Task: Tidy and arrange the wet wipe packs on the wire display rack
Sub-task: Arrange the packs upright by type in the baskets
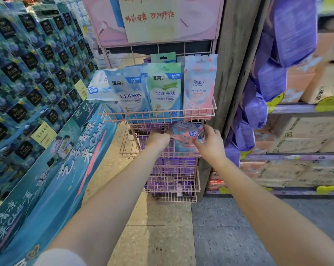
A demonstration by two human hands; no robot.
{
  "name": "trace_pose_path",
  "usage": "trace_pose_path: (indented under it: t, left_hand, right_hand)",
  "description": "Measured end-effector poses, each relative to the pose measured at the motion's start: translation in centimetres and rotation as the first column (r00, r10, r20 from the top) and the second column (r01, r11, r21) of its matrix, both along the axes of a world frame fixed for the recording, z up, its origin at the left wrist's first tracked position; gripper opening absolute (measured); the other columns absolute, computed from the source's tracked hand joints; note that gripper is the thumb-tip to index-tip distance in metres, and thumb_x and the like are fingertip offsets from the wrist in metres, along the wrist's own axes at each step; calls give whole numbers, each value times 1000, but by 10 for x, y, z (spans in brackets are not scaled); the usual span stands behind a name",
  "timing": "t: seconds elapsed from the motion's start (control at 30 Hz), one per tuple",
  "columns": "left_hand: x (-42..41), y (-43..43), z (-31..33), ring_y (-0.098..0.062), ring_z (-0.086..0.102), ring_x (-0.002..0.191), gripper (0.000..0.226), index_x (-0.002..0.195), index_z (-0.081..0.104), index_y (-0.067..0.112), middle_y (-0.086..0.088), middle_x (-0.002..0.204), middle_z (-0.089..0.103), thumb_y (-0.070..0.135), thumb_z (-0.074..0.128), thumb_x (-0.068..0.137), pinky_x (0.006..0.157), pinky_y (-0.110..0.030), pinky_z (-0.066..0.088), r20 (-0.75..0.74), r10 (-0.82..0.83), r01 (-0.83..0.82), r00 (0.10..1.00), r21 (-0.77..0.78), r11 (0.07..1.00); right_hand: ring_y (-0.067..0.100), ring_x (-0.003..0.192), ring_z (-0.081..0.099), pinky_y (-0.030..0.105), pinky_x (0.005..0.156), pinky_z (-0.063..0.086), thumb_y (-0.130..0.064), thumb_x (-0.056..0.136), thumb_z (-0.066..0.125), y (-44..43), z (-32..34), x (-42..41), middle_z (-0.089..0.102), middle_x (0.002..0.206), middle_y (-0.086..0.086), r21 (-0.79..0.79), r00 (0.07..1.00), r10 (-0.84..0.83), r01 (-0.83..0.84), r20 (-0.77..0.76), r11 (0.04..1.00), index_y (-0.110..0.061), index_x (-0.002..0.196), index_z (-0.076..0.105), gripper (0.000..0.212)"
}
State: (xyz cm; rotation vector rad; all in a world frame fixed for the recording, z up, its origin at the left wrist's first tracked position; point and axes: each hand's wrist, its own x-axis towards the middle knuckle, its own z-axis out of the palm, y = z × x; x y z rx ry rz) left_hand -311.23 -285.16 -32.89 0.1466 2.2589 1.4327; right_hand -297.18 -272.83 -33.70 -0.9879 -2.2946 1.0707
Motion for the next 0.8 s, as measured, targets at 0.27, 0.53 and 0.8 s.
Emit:
trace_pose_path:
  t: [0.27,0.53,0.8]
  left_hand:
    - [-37,44,-39,-25,78,90,39,97,71,19,-6,106,79,49,87,77,84,-44,65,137,-35,24,990,81,996]
    - [-24,-3,-28,-22,74,74,49,127,61,19,-14,107,77,13,85,84,66,-29,61,150,-108,73,983,221,973]
    - [-40,-76,-23,-21,67,96,53,135,65,15,-5,113,73,18,83,86,79,-30,52,-60,-34,41,998,123,992]
  right_hand:
    - [30,112,66,35,91,52,-33,90,64,7,-20,-14,69,127,11,-140,979,110,-86,170,986,-21,144,55,56]
    - [20,95,74,47,86,61,-28,79,75,7,-38,-18,76,104,-5,-373,997,-25,-3,-72,928,-26,107,74,29]
    - [21,81,71,42,71,63,-9,81,81,-43,-36,-62,72,101,9,-389,980,94,-157,-176,908,-14,106,57,35]
